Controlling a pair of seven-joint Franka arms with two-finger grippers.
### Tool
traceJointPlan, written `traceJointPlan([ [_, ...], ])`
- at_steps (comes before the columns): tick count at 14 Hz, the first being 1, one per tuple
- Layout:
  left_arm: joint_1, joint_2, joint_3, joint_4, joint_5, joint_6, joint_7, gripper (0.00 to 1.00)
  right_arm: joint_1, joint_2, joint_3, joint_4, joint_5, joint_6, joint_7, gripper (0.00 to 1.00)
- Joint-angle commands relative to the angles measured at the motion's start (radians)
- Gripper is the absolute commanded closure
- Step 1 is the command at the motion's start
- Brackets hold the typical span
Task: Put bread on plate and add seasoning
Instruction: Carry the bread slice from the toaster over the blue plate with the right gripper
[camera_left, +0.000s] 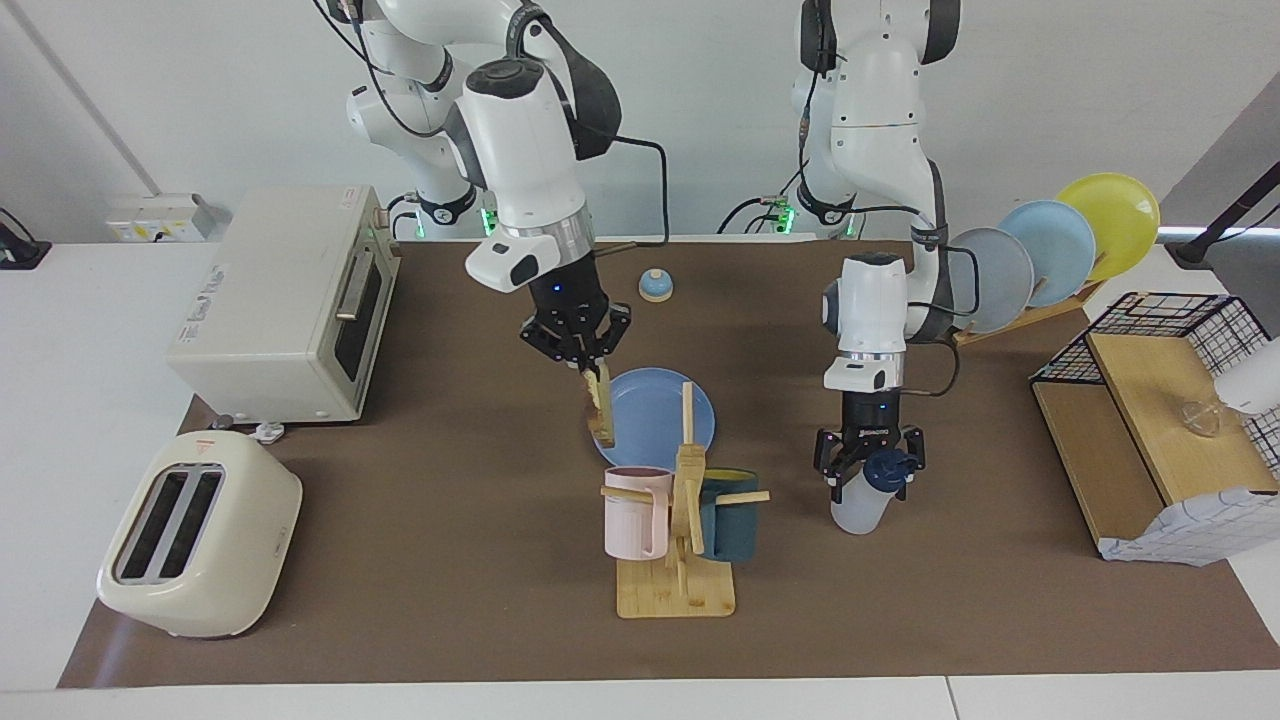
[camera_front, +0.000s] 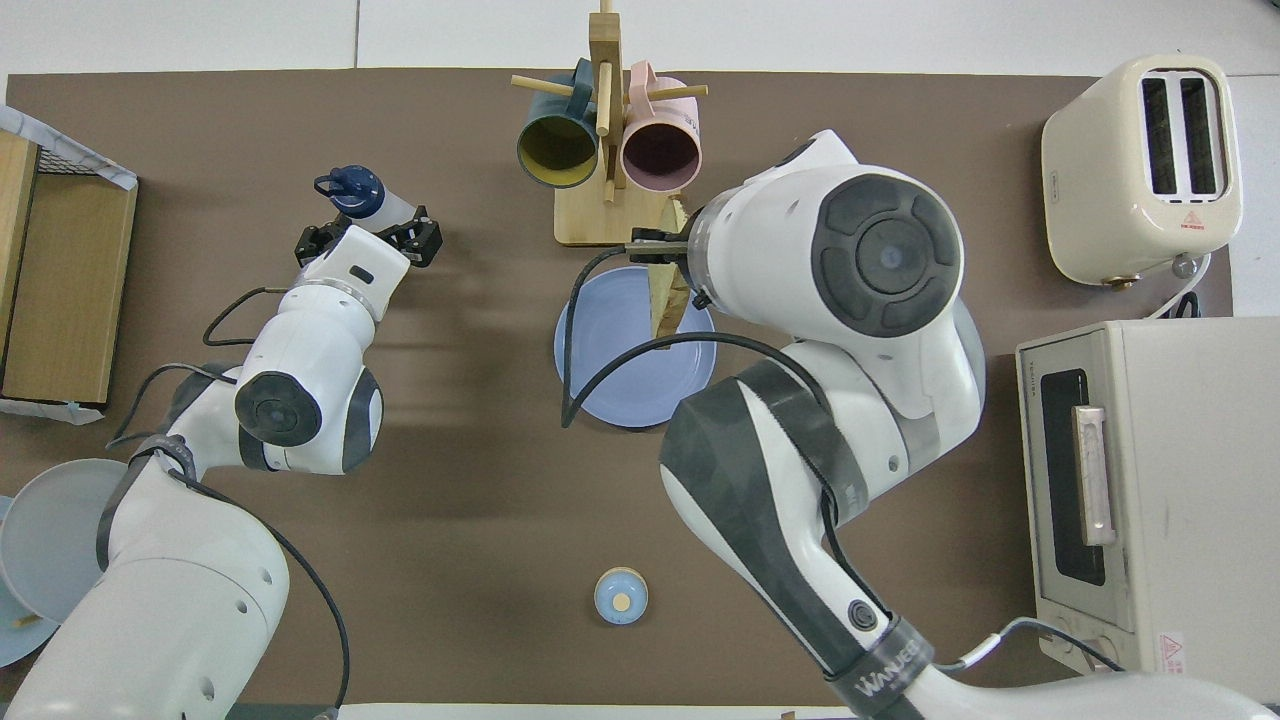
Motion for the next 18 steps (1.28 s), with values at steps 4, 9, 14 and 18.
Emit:
traceJointPlan([
  [4,-0.023,0.062,0.02,0.033,-0.046,0.074,-0.007,0.0,0.019,-0.038,0.004,-0.202,0.046,0.19,0.018,1.0],
  [9,-0.021,0.072,0.019,0.05,-0.045,0.074,-0.009,0.0,0.106,0.089,0.012,-0.213,0.11,0.381,0.035,1.0],
  [14,-0.018,0.075,0.019,0.05,-0.045,0.075,-0.011,0.0,0.054,0.077,0.007,-0.211,0.095,0.294,-0.025,1.0],
  [18,-0.008,0.075,0.019,0.057,-0.04,0.075,-0.012,0.46,-0.007,0.031,0.005,-0.208,0.092,0.163,-0.095,1.0],
])
